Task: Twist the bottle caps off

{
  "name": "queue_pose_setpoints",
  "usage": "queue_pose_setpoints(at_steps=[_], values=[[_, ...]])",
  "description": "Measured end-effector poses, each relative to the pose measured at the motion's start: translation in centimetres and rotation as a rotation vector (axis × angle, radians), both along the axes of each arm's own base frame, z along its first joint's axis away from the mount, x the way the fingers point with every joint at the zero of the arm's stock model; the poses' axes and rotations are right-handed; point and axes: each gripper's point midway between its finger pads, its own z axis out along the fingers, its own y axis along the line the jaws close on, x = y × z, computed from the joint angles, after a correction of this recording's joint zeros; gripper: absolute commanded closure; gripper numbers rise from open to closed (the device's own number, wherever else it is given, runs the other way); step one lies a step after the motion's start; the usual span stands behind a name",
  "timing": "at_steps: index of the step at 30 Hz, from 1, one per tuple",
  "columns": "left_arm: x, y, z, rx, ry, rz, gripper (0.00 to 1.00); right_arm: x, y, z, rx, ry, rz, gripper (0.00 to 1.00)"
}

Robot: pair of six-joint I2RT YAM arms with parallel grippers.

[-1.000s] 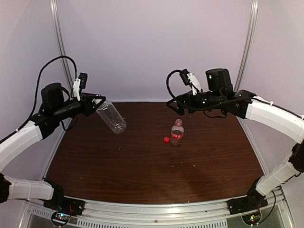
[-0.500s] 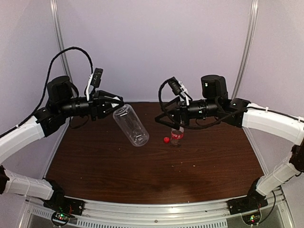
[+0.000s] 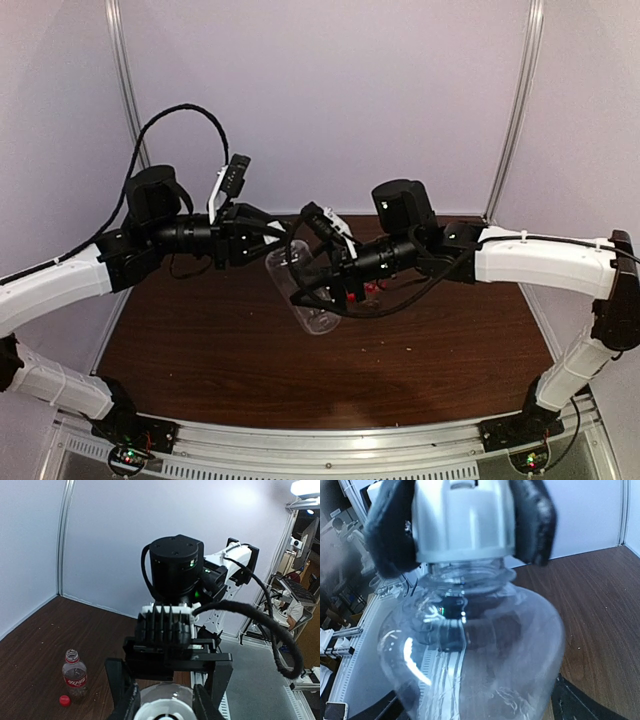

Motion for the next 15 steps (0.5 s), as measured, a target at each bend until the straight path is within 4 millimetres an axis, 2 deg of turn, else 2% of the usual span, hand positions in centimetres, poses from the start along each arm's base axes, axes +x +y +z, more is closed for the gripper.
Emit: queue_pose_setpoints(at_steps=[7,15], values=[[-0.21,-0.64,0.38,-0.024,0.004,-0.018,1.0,-0.99,0.64,-0.51,-0.009,-0.013,0.038,0.23],[0.01,-0.92,0.23,-0.029,0.007,-0.02,1.0,-0.92,0.79,-0.07,0.011,-0.028,0.039,0.21]])
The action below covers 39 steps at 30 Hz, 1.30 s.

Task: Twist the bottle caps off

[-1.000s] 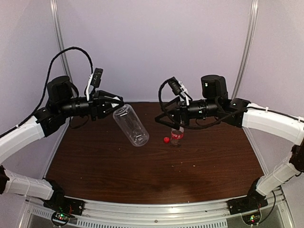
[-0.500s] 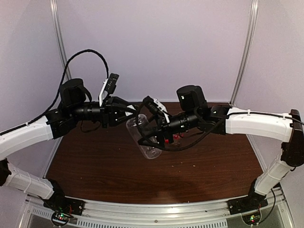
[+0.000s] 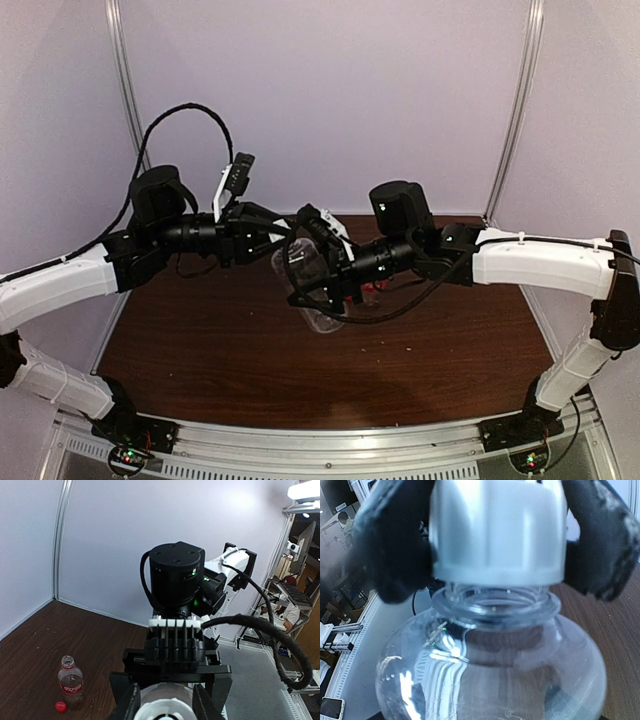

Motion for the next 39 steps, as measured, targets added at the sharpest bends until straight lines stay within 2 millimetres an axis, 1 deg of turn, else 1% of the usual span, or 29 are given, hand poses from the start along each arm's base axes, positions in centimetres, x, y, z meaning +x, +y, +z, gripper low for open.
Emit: queue_pose_setpoints(at_steps=[2,5,15,17,18,19,20,21,22,23,25,27,30,32,34,39], values=[[0.0,0.0,0.0,0.0,0.0,0.0,1.0,0.0,0.0,0.1,0.01,-0.007,0.0,0.22],[-0.1,0.1,-0.3,0.002,0.003,0.001,1.0,0.0,0.1,0.1,0.017,-0.012,0.001,0.26],[-0.4,0.4,-0.5,0.001,0.001,0.009,1.0,-0.1,0.0,-0.2,0.029,-0.01,0.01,0.49],[-0.5,0.4,-0.6,0.002,0.002,0.012,1.0,-0.1,0.0,-0.3,0.031,-0.01,0.013,0.52],[-0.5,0.5,-0.7,0.002,0.003,0.015,0.95,-0.2,0.0,-0.4,0.031,-0.009,0.014,0.54],[-0.5,0.5,-0.8,0.002,0.002,0.019,0.85,-0.2,0.0,-0.5,0.032,-0.008,0.016,0.55],[-0.6,0.5,-0.9,-0.001,0.0,0.021,0.73,-0.2,0.0,-0.5,0.035,-0.008,0.018,0.56],[-0.6,0.6,-0.9,-0.005,-0.004,0.026,0.57,-0.3,0.0,-0.6,0.037,-0.007,0.022,0.57],[-0.7,0.6,-1.1,-0.009,-0.005,0.029,0.44,-0.4,0.0,-0.7,0.038,-0.004,0.024,0.57],[-0.8,0.6,-1.2,-0.015,-0.008,0.03,0.32,-0.6,0.0,-0.7,0.039,0.004,0.031,0.57],[-1.0,0.9,-1.2,-0.024,-0.013,0.031,0.22,-0.8,-0.1,-0.7,0.042,0.016,0.045,0.58],[-1.1,1.3,-0.6,-0.045,-0.024,0.037,0.16,-1.1,-0.1,-0.5,0.053,0.022,0.064,0.58],[-1.5,1.7,0.4,-0.074,-0.052,0.034,0.14,-1.7,-0.3,-0.4,0.062,0.028,0.091,0.58],[-1.9,1.9,1.0,-0.09,-0.069,0.025,0.15,-2.1,-0.4,-0.3,0.068,0.034,0.115,0.59],[-2.3,2.0,1.4,-0.105,-0.085,0.008,0.19,-2.6,-0.6,-0.1,0.076,0.04,0.142,0.59],[-3.1,1.8,1.4,-0.11,-0.084,-0.047,0.31,-3.8,-0.9,0.2,0.095,0.053,0.208,0.6]])
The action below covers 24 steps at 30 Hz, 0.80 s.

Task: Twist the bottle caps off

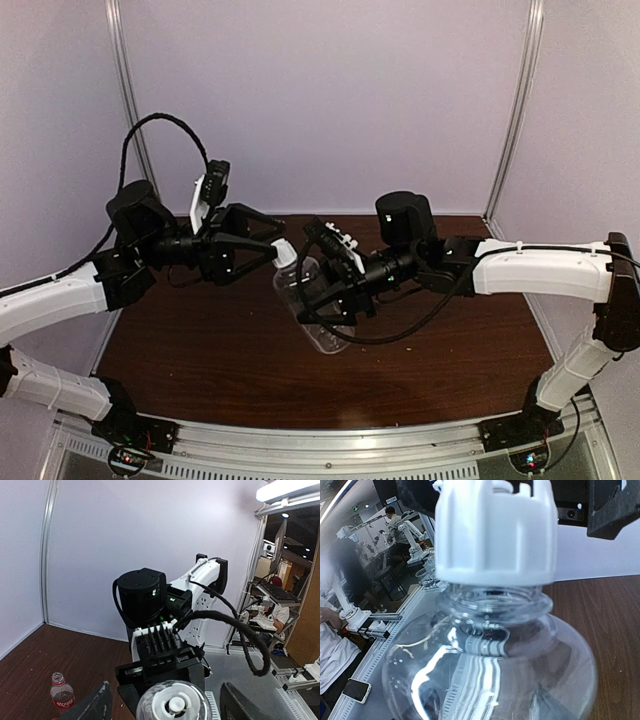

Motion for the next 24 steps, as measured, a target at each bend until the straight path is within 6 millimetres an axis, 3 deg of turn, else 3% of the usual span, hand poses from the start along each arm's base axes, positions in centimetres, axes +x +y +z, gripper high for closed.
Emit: queue_pose_setpoints(at_steps=[12,24], values=[[-0.7,-0.9,-1.1,0.013,0.035,-0.108,0.43,-1.0,-0.3,0.4,0.019,0.01,0.06,0.61],[-1.5,-1.2,-0.8,-0.006,0.024,-0.167,0.9,-1.0,-0.4,0.5,0.02,0.018,0.066,0.63]])
